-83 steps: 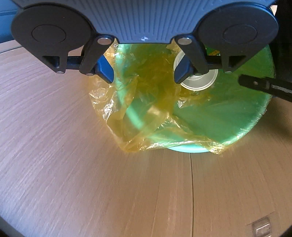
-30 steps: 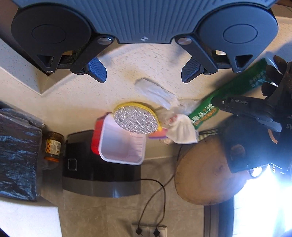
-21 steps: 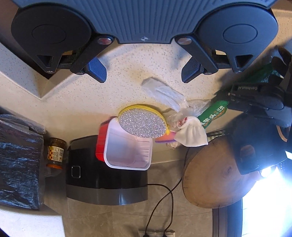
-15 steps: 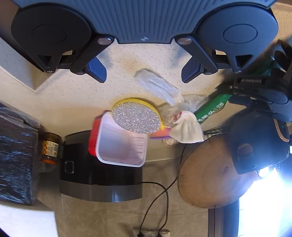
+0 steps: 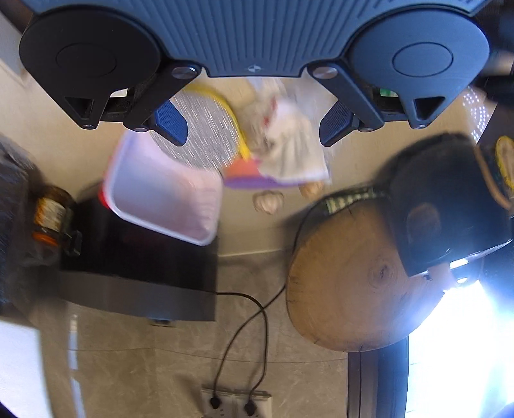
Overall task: Collect trash
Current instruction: 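Grasp the second green sachet with the left tool while the right tool grasps a white tissue, then carry the sachet and tissue over the bin and open both tools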
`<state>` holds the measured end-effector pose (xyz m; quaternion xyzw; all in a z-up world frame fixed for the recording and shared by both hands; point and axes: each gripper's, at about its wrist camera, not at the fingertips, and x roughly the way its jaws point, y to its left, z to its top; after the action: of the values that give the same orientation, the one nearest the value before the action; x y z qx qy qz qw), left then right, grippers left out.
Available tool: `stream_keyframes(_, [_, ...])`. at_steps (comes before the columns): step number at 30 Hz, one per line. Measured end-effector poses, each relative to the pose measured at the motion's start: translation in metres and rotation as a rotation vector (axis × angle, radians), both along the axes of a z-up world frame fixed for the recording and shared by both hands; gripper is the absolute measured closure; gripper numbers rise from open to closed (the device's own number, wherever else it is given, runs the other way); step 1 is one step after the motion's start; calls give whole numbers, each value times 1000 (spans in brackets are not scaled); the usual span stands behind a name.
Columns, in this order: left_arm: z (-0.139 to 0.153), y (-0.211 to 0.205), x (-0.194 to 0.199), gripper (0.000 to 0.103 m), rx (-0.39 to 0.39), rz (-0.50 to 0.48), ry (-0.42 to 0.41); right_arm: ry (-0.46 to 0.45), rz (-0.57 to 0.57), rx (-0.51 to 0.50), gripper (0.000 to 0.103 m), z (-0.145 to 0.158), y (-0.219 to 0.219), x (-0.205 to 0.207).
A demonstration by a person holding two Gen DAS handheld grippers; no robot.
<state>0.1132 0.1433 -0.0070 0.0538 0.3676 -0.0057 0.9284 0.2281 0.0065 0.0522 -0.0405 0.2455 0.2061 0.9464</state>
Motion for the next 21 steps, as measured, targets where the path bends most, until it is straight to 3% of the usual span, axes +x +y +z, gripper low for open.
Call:
stream_keyframes(5, [8,0,-15,62,-22,-29,-5,76,-1,-74,15,-15,46,50])
stream_keyframes(7, [8,1,-17,62,-8,-33,1,131,8,-63,49,-21,50,57])
stream_keyframes(8, [7,3,-17,62,-6,-30,3,161,27,-46,85,-22,48,57])
stream_keyframes(9, [6,5,-16,61,-6,-26,3,177,44,-20,93,-19,43,53])
stream_keyframes(15, [0,9,-3,62,-5,-33,-1,109,101,78,95,16,2,9])
stream_keyframes(21, [0,11,6,67,-69,-41,14,58,138,112,95,39,-29,-37])
